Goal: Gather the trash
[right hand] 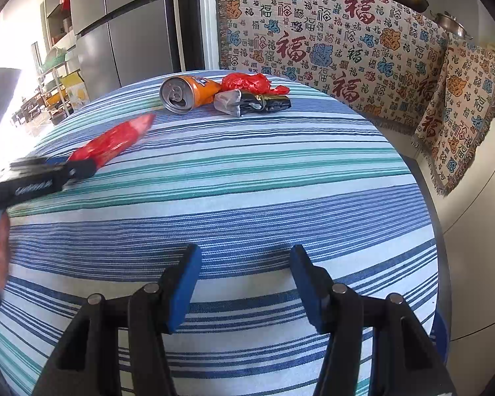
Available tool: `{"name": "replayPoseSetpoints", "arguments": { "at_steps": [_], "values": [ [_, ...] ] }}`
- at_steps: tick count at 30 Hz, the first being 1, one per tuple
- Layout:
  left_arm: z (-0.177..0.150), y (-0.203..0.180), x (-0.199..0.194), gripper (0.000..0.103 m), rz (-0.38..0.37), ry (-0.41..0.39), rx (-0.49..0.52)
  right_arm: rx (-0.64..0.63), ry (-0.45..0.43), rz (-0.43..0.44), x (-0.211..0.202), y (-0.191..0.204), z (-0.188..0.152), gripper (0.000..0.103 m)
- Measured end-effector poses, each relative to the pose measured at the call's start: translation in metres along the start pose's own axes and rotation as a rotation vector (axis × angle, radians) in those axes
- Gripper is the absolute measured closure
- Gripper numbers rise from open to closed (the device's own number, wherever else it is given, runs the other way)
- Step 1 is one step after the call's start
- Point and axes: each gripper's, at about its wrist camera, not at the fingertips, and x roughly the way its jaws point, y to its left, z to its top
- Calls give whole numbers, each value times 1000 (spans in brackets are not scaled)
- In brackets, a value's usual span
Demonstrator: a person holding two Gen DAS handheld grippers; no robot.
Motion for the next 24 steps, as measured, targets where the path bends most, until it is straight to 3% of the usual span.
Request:
{"name": "replayPoseSetpoints", "arguments": {
  "at_steps": [2, 4, 9, 13, 19, 24],
  "values": [
    [-10, 1, -7, 57, -20, 9, 18, 9, 12, 0, 1, -1, 3, 45],
    [-11, -3, -7, 35, -57, 11, 53, 14, 33, -4, 6, 0, 11, 45],
    [-2, -10, 4, 25, -74, -12, 112, 57, 76, -18, 27, -1, 38, 45],
    [6, -9, 14, 9, -64, 8, 111, 150, 46, -38, 51, -8, 65, 45],
    [5, -8, 16, 5, -55, 14, 99, 516, -66, 98, 69, -42, 91, 46],
    [6, -9, 17, 4, -59, 18, 100, 590, -117, 122, 78, -38, 121, 46]
  ]
}}
